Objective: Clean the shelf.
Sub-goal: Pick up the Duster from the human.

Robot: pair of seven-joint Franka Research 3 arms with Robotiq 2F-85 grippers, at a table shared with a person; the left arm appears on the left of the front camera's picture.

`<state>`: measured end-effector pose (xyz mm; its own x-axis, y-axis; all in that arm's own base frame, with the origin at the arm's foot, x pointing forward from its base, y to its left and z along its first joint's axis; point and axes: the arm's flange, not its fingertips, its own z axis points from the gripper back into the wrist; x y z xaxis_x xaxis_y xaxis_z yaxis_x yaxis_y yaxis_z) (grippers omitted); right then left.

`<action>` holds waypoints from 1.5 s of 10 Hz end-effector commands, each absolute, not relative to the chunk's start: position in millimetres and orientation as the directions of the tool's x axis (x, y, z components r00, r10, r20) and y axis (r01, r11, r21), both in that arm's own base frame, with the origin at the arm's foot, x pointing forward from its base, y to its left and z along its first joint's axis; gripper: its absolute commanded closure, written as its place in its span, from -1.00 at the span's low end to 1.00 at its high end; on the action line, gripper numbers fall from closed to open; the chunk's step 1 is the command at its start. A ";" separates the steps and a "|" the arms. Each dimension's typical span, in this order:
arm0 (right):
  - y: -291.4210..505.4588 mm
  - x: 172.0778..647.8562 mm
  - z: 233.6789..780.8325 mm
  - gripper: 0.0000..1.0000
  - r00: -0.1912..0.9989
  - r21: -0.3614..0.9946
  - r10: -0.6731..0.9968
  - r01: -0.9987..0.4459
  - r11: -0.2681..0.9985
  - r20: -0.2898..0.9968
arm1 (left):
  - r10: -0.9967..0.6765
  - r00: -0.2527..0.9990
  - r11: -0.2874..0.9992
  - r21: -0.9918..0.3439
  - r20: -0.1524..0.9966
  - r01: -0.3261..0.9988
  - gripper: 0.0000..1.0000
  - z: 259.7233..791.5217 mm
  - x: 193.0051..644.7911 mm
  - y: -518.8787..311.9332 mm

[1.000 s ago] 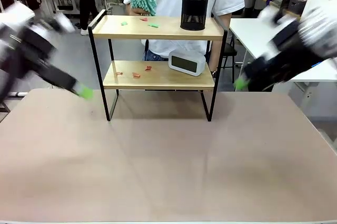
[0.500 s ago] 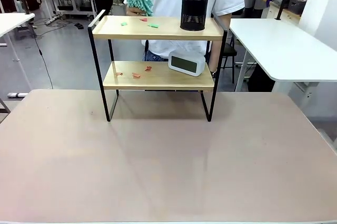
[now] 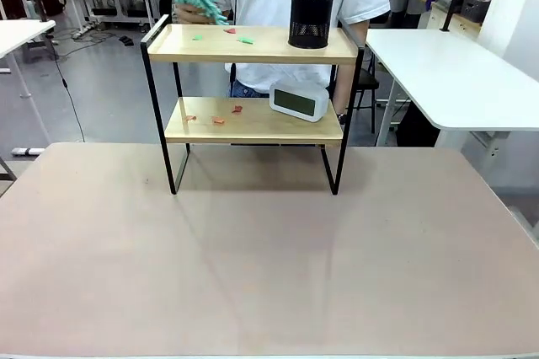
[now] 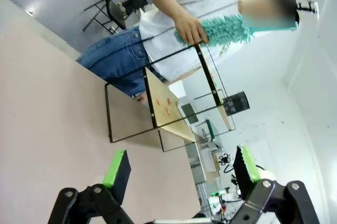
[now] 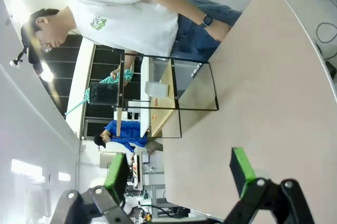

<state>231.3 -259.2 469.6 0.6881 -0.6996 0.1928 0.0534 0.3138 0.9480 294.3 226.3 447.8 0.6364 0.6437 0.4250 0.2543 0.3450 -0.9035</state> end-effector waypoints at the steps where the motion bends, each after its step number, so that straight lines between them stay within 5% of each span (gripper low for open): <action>1: -248.4 220.7 498.3 -1.00 0.689 0.938 -0.687 0.028 0.345 0.232 | 0.612 0.635 0.376 -0.879 0.473 0.292 -1.00 468.4 285.0 222.8; 11: -248.4 220.7 498.3 -1.00 0.689 0.938 -0.687 0.028 0.345 0.232 | 0.609 0.655 0.377 -0.890 0.448 0.258 -1.00 468.9 282.6 222.4; 12: -248.4 220.7 498.3 -1.00 0.689 0.938 -0.687 0.028 0.345 0.232 | 0.555 0.714 0.292 -0.904 0.426 0.312 -1.00 492.7 298.8 230.4; 15: -248.4 220.7 498.3 -1.00 0.689 0.938 -0.687 0.028 0.345 0.232 | 0.474 0.762 0.306 -0.894 0.441 0.327 -1.00 543.4 373.1 219.4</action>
<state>218.1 -246.5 497.1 0.6922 -0.6924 0.2035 0.0615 0.3375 0.9393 348.0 213.9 535.2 0.7418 0.4920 0.4556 0.3350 0.3166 -0.8874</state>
